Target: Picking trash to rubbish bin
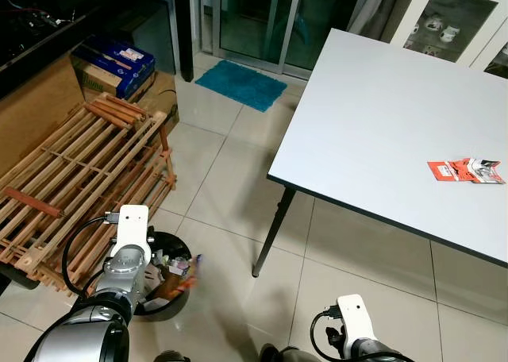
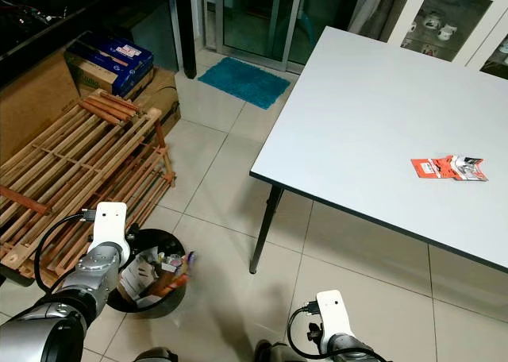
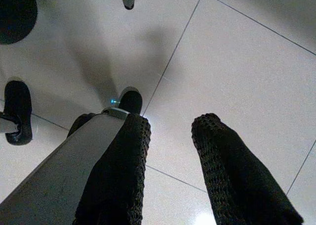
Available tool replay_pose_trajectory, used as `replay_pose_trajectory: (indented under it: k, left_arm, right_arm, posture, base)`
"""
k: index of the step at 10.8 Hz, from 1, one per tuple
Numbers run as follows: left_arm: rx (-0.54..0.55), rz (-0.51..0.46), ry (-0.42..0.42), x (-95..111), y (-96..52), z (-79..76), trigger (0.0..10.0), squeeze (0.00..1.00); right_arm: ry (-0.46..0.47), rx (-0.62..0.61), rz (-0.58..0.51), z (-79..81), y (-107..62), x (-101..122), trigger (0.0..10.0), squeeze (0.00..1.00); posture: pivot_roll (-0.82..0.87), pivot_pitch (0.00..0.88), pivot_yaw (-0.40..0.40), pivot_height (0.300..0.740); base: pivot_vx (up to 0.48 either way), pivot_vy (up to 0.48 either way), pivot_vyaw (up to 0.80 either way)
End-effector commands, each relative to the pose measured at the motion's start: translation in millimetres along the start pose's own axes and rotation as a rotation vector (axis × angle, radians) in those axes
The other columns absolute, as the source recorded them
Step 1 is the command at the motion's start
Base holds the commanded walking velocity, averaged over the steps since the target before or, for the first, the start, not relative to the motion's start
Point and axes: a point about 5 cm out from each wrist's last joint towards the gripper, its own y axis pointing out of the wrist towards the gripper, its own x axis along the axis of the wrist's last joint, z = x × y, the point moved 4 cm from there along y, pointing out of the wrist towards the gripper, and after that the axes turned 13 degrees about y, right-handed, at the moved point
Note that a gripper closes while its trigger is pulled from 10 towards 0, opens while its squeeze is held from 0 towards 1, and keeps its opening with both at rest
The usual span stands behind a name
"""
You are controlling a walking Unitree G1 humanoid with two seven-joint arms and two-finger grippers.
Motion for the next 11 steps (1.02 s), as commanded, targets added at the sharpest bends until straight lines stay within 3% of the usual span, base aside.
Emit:
replay_pose_trajectory:
  k: [1, 2, 3, 9, 11]
  left_arm:
    - [-0.016, 0.015, 0.005, -3, -0.5, -5.1, 10.0, 1.0]
    - [-0.012, 0.02, 0.008, -5, -0.9, -5.0, 10.0, 0.35]
    - [-0.013, 0.022, 0.013, -6, -1.2, -5.4, 10.0, 0.0]
    - [-0.009, 0.018, 0.01, -4, -1.0, -5.3, 10.0, 0.0]
    - [-0.041, 0.015, -0.007, -13, -5.5, -21.3, 10.0, 0.0]
  right_arm:
    - [0.009, -0.02, -0.007, -7.5, -1.4, 1, 10.0, 0.0]
    - [0.009, -0.022, -0.006, -8.0, -1.4, 1, 10.0, 0.0]
    - [0.009, -0.023, -0.005, -8.0, -1.4, 1, 10.0, 0.0]
    - [0.014, -0.021, -0.014, -6.5, -0.8, 4, 10.0, 0.0]
    - [0.025, -0.022, -0.031, -5.9, -0.3, 9, 10.0, 0.0]
  posture:
    - [0.0, 0.154, -0.126, 0.74]
    - [0.0, 0.154, -0.126, 0.74]
    - [0.0, 0.153, -0.126, 0.74]
    - [0.01, 0.148, -0.124, 0.74]
    - [0.01, 0.139, -0.117, 0.74]
  base:
    - [0.0, 0.0, 0.0]
    - [0.0, 0.0, 0.0]
    - [0.0, 0.0, 0.0]
    - [0.0, 0.0, 0.0]
    - [0.0, 0.0, 0.0]
